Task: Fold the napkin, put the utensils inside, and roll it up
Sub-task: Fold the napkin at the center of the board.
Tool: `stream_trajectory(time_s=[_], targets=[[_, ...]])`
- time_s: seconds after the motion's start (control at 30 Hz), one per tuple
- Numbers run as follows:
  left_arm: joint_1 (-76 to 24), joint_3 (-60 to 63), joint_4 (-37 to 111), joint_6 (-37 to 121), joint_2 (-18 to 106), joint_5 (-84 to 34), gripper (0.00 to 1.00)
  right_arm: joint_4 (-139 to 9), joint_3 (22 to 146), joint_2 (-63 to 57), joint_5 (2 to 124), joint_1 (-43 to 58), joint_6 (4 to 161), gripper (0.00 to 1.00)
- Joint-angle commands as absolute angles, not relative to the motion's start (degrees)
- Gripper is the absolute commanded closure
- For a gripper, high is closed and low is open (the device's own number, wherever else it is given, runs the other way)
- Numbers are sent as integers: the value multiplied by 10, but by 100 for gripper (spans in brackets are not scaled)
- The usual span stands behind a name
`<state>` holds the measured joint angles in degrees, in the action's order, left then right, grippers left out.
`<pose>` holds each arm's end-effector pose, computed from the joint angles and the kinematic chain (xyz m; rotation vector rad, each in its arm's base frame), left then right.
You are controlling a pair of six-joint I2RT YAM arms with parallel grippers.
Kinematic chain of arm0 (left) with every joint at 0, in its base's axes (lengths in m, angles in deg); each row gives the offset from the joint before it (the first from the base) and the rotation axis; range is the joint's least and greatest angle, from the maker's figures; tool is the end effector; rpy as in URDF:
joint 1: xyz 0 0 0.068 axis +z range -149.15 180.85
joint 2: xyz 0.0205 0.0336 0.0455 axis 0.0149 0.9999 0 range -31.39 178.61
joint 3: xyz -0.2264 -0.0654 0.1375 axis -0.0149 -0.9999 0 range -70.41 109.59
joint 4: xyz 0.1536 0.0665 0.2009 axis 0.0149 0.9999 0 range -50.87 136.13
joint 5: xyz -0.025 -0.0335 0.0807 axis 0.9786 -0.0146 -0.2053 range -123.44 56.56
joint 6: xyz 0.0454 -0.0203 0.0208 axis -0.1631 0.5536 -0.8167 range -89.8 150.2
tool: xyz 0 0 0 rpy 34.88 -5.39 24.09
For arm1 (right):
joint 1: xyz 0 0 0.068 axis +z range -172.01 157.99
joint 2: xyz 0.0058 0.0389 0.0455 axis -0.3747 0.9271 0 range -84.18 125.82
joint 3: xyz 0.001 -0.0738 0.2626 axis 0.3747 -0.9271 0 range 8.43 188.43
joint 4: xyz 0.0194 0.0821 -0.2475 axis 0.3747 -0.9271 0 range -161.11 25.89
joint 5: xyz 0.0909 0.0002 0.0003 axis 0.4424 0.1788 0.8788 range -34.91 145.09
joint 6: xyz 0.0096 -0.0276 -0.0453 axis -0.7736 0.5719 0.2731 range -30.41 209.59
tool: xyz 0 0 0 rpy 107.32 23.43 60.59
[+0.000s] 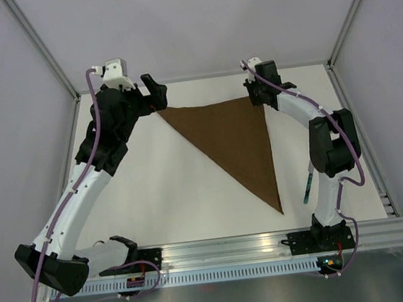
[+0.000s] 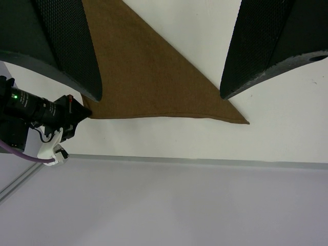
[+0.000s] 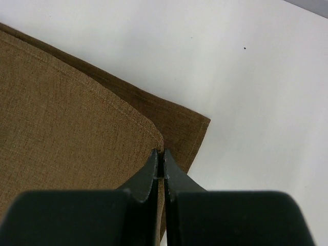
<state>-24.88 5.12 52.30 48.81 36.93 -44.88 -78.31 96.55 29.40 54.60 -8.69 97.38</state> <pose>0.2430 -0.1092 0.4379 -0.0470 1.6891 -0.4160 0.4447 0.1050 0.2343 -0.4100 2.2258 0.0415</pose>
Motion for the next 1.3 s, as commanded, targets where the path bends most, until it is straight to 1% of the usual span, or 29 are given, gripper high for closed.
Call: stream_trajectory(time_s=[0.0, 0.23, 0.53, 0.57, 0.63, 0.67, 0.7, 0.77, 0.8, 0.9, 1.07, 1.2, 1.27], targets=[[-246, 46, 503, 506, 373, -442, 0, -780, 985, 296, 532, -93, 971, 100], [-246, 47, 503, 506, 373, -441, 0, -793, 1006, 296, 534, -94, 968, 99], [-245, 45, 504, 503, 370, -441, 0, -790, 1006, 324, 524, -95, 969, 99], [-245, 44, 504, 502, 370, -441, 0, -791, 1007, 327, 521, -94, 969, 98], [-245, 42, 504, 502, 371, -442, 0, -791, 1014, 334, 511, -94, 969, 82], [-245, 41, 504, 502, 371, -442, 0, -792, 1017, 337, 508, -95, 970, 73], [-245, 39, 503, 502, 370, -443, 0, -792, 1020, 342, 504, -96, 970, 56], [-244, 36, 500, 503, 370, -443, 0, -797, 1031, 347, 494, -99, 970, 44], [-243, 34, 499, 504, 370, -442, 0, -799, 1034, 350, 491, -101, 971, 34], [-242, 27, 486, 508, 369, -438, 0, -812, 1058, 356, 481, -106, 975, 27], [-241, 4, 451, 526, 366, -420, 0, -870, 1078, 319, 481, -128, 981, 26], [-241, -34, 415, 549, 360, -403, 0, -938, 1021, 248, 496, -169, 1003, 27], [-241, -56, 395, 564, 363, -389, 0, -981, 969, 202, 491, -191, 1023, 27]])
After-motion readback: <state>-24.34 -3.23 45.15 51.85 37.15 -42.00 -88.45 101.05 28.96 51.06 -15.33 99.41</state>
